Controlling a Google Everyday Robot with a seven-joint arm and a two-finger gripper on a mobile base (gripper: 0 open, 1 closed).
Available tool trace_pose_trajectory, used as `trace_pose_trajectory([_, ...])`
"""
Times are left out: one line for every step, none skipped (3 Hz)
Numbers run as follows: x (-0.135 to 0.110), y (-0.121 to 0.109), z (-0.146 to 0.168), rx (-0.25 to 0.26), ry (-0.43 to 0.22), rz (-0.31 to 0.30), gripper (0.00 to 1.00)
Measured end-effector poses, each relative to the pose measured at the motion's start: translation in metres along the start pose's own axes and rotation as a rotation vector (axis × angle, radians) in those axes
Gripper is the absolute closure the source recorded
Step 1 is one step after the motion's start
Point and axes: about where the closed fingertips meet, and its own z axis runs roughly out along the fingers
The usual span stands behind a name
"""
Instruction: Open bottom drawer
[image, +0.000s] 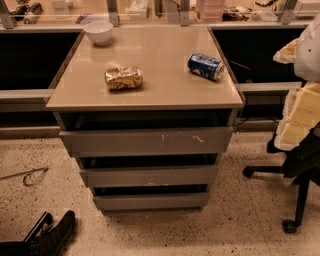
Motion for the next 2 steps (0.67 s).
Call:
trace_pose_trajectory([0.0, 0.0, 0.0, 0.0, 0.0, 0.0, 0.0])
trace_pose_trajectory([0.001, 0.013, 0.034, -0.048, -0.013, -0.009, 0.0])
